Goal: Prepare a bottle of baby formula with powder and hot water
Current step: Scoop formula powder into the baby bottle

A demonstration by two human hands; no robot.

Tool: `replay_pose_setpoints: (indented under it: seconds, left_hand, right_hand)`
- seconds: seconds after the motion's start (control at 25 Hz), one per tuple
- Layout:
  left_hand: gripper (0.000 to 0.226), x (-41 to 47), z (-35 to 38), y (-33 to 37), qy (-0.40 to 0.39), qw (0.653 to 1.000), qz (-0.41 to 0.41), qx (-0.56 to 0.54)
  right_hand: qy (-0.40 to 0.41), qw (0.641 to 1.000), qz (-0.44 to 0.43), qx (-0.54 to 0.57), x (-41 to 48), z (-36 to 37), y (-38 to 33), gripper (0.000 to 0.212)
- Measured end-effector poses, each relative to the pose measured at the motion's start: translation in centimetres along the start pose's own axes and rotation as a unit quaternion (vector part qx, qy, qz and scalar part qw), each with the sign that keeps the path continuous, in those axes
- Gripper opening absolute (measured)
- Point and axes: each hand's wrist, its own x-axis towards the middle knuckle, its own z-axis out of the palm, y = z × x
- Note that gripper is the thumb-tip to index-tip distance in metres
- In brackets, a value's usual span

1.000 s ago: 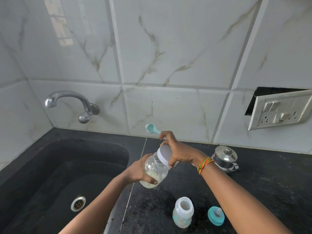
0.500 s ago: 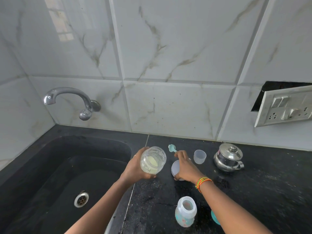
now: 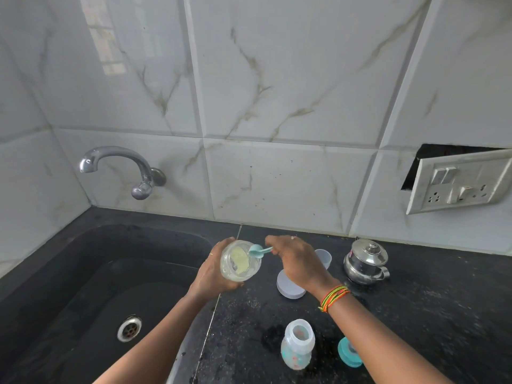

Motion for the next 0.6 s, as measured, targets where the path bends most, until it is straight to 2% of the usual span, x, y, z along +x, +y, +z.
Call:
replay_pose_setpoints:
  seconds: [0.16,0.4,0.52,0.6]
  left_hand:
    - [0.1,-0.5,0.2,1.3,0.022,0.999,0.032,-0.013]
    - [0.093,-1.2,0.2,3.1,0.022,0.997,0.076,-0.022]
    - [0.093,-1.4,0.2,3.4,0.031,0.996,0.084,-0.024]
    - [0.093,-1.6,0.2,3.5,0.034,0.996,0.084,-0.022]
  right_hand:
    - [-0.037,0.995,-0.043,-0.088,0.1,0.1,-2.5,0.014]
    - [-0.142,0.966,0.0,-0.217,0.2,0.9,-4.2,0.028]
    - [-0.152,0.962,0.03,-0.224,0.4,1.2,-4.8,0.027]
    - [-0.158,0.962,0.03,-0.219,0.2,0.9,-5.3,0.019]
